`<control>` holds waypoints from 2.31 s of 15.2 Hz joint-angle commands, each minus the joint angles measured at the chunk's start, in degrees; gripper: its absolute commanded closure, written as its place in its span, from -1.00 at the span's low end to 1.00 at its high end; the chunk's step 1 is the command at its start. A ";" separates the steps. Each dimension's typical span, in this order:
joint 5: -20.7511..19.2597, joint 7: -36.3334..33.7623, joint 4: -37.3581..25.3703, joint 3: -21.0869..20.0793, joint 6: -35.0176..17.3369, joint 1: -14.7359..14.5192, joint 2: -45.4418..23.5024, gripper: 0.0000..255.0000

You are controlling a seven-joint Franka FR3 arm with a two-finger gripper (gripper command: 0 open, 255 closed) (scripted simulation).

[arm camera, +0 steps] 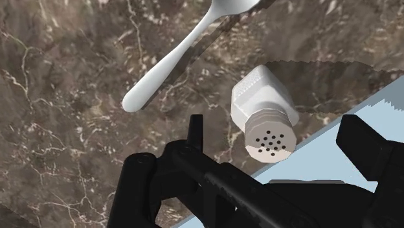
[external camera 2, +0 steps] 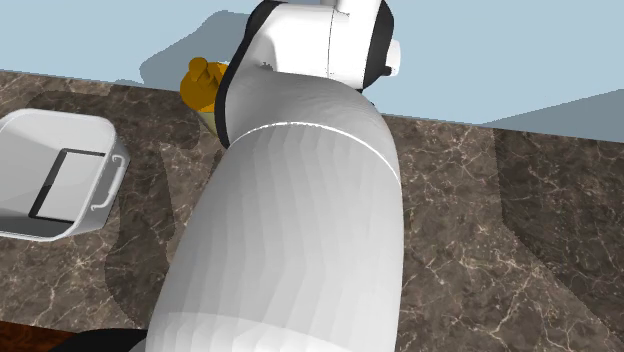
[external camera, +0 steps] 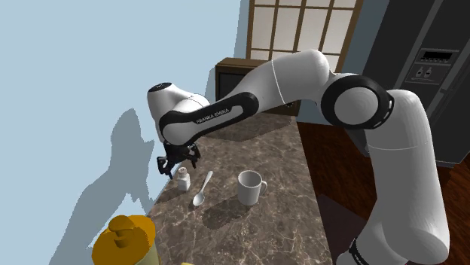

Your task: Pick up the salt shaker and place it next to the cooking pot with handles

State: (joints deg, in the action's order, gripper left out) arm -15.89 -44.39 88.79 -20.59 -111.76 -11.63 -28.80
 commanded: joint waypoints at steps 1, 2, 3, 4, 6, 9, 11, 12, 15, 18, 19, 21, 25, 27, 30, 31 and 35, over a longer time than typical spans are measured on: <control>-0.07 -0.11 0.57 0.03 -0.62 0.04 -0.02 -1.00; -0.07 -0.11 0.57 0.03 -0.61 0.04 -0.03 -1.00; -0.07 -0.11 0.57 0.03 -0.61 0.04 -0.03 -1.00; -0.07 -0.11 0.57 0.03 -0.61 0.04 -0.03 -1.00; -0.07 -0.11 0.57 0.03 -0.61 0.04 -0.03 -1.00; -0.07 -0.11 0.55 0.03 -0.60 0.04 -0.03 1.00; -0.07 -0.11 0.56 0.03 -0.61 0.04 -0.04 1.00; -0.07 -0.11 0.57 0.03 -0.61 0.04 -0.02 1.00; -0.06 -0.09 0.59 0.03 -0.61 0.05 0.00 1.00; 0.07 0.02 0.20 -0.04 0.01 0.05 0.25 1.00; 0.20 0.14 -0.18 -0.11 0.63 0.06 0.51 1.00; 0.45 0.39 -1.03 -0.23 1.91 0.07 0.99 1.00; 0.89 0.86 -2.89 -0.44 4.52 0.04 1.82 1.00; 1.09 1.09 -3.93 -0.53 5.86 0.01 2.17 1.00; 1.34 1.41 -5.61 -0.65 7.92 -0.08 2.60 1.00; 1.42 1.52 -6.21 -0.69 8.62 -0.11 2.72 1.00; 1.65 1.92 -8.81 -0.81 11.49 -0.31 3.06 1.00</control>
State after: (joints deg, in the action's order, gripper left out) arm -14.28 -42.64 80.72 -21.39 -101.02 -11.92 -25.74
